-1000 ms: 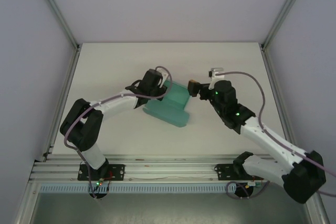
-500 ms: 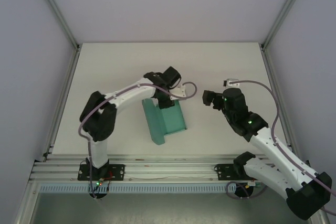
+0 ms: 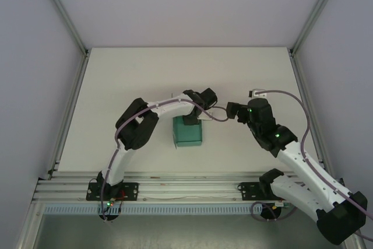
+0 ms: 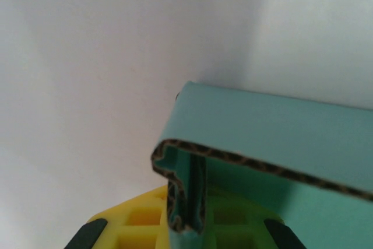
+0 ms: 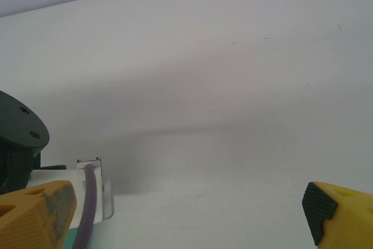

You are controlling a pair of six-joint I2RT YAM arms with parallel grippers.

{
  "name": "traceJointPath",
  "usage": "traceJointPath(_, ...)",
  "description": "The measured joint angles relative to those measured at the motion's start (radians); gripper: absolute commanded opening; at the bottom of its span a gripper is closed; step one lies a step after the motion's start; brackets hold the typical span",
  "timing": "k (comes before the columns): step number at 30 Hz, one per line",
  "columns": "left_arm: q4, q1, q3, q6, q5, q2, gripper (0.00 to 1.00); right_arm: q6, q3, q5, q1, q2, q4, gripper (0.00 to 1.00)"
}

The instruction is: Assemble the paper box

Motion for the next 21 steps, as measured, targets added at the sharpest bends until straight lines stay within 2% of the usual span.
traceJointPath(1, 0.011, -0.002, 0.004, 0.000, -0.017, 0.006, 0.04, 0.000, -0.001, 0.000, -0.002, 0.000, 0.000, 1.00)
traceJointPath(2, 0.024, -0.003, 0.006, 0.001, -0.034, 0.011, 0.17, 0.000, -0.001, 0.000, -0.005, 0.000, 0.000, 1.00)
traceJointPath(5, 0.052, -0.003, 0.006, 0.008, -0.066, 0.016, 0.40, 0.000, -0.002, 0.001, -0.007, 0.000, 0.000, 1.00)
traceJointPath(15, 0.060, 0.034, 0.025, 0.032, -0.030, -0.011, 0.68, -0.001, -0.009, -0.001, -0.017, -0.036, -0.007, 1.00)
traceJointPath(21, 0.004, 0.036, 0.029, 0.050, 0.047, -0.069, 0.95, -0.004, -0.013, -0.012, -0.018, -0.055, -0.009, 1.00)
